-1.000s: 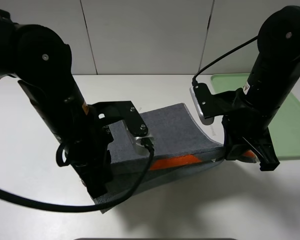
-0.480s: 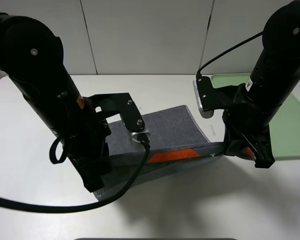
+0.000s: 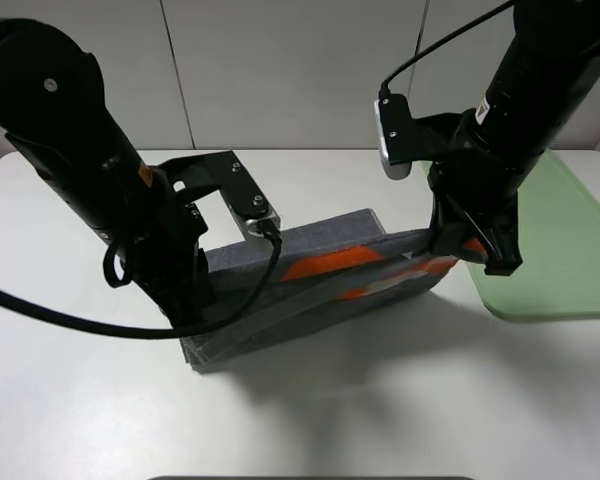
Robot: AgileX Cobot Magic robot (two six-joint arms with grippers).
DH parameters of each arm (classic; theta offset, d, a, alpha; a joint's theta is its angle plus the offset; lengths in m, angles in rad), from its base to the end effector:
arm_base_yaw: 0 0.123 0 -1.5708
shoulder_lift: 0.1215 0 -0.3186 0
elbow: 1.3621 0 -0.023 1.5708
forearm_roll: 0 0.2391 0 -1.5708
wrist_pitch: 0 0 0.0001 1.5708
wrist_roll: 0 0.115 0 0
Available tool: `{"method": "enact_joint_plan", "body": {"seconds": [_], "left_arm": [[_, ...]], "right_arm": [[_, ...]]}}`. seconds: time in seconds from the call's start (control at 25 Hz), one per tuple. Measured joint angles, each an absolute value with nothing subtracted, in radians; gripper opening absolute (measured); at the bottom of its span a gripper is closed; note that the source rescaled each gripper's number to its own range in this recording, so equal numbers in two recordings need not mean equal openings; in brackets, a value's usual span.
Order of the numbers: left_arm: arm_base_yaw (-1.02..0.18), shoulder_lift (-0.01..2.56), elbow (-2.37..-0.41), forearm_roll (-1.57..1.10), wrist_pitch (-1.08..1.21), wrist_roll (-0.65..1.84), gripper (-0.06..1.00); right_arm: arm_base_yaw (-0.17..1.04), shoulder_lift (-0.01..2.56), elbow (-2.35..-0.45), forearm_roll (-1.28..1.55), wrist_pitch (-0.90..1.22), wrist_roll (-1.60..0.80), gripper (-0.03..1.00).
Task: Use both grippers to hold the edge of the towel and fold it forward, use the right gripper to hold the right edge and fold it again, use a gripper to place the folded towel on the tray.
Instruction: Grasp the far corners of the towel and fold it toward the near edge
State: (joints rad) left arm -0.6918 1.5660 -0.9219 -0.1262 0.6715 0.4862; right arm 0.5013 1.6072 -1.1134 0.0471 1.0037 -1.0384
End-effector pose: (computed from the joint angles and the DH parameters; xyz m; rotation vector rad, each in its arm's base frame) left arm 0.2184 -0.1926 0.2247 1.4577 2.3971 -0.1832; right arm 0.2584 0.1468 0.2508 -2.0475 2.1595 -0.0036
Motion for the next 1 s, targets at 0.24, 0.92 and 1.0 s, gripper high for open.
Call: {"method": "enact_joint_plan", "body": {"seconds": [0.24, 0.92, 1.0], "left_arm": [[-0.651, 1.568, -0.922, -0.12, 0.627, 0.492, 0.0], [-0.511, 1.64, -0.922, -0.121, 0.495, 0.498, 0.0], [-0.503, 1.64, -0.922, -0.121, 0.484, 0.501, 0.0]], "right_arm": [[0.501, 1.702, -1.191, 0.035, 1.007, -1.038, 0.0], [0.501, 1.856, -1.309, 0.038, 0.972, -1.054, 0.0], [0.501, 1.871, -1.309, 0.041, 0.956, -1.056, 0.0]]}}
